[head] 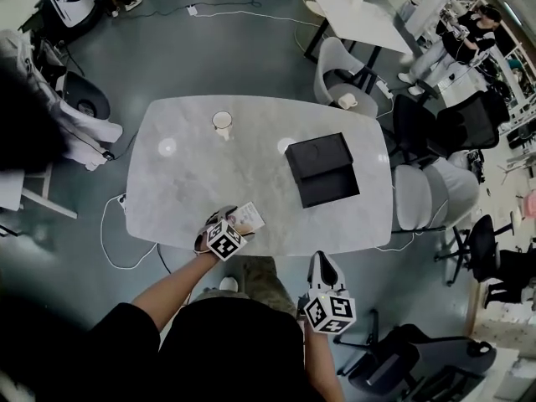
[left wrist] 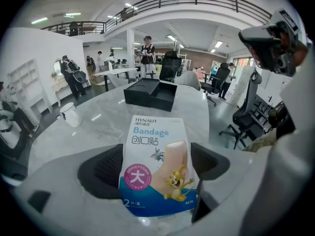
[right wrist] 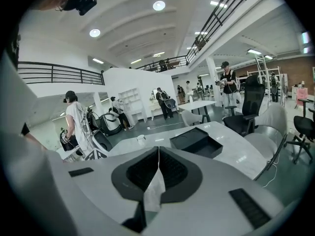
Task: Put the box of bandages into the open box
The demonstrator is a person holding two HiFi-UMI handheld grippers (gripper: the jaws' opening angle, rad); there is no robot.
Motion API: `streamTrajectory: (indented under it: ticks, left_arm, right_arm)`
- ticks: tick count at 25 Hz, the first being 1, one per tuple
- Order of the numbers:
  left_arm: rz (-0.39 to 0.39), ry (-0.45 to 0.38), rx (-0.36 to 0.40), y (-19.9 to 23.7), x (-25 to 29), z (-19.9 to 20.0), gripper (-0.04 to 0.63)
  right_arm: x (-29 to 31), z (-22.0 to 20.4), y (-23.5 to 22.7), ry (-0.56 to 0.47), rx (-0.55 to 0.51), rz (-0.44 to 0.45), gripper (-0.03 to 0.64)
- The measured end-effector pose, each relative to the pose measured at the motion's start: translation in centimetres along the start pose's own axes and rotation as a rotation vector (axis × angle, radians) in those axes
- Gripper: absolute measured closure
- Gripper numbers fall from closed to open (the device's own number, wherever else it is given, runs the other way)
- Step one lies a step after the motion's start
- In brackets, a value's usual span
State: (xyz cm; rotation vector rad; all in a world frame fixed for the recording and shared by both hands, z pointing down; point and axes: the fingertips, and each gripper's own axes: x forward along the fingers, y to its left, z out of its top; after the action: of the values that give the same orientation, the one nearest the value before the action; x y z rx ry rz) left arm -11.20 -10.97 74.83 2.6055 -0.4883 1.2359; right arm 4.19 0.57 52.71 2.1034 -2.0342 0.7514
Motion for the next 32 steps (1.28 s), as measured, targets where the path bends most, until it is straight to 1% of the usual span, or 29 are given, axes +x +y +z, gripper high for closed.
streamTrajectory:
  ticks: [3,6,9,12,16,22,24,27,32]
  left_arm:
    - [-0.013,-0.013,0.009,-1.0,-1.4,-0.6,0.150]
    - [-0.048,-0.027,-0.020,-2.4,-1.7,-1.5,0.150]
    - [-0.055,-0.031,-0.013,-3.4,-2.0,-1.5,0.150]
    - [-0.055,-0.036,0.000,-4.2,-1.8,-0.3,0.150]
    - [-0.048,-0.032,0.045,-4.8,-0.4,2.7,0.150]
    - [-0.021,-0.005,0.036,-5.5,4.3,8.7,0.150]
    - [-0.008,0.000,0.040,-5.7,6.1,10.9,0.150]
    - [0.003,0.014,0.034,-6.4,8.8,14.0,0.150]
    - [0.033,0.034,0.025,-7.1,11.8,18.4,0.150]
  right_arm:
    - [-2.2,0.4,-0.6,-0.028,-0.011,-0.042,0.603]
    - [-3.9,0.6,-1.0,-0.064,-0.024,-0.065,0.603]
    - [-4.7,0.0,-1.0,-0.082,-0.010,-0.068,0.603]
    - [-4.8,-0.9,-1.6,-0.072,0.010,-0.052,0.603]
    - [-3.9,-0.7,-4.5,-0.060,0.025,-0.035,0.603]
    - [-1.8,2.9,-12.1,-0.050,-0.015,-0.017,0.604]
    - [-0.7,3.8,-14.8,-0.046,-0.009,-0.003,0.603]
    - [1.0,4.7,-18.4,-0.032,0.006,0.032,0.603]
    - [3.2,6.8,-22.4,-0.015,-0.024,0.123,0.603]
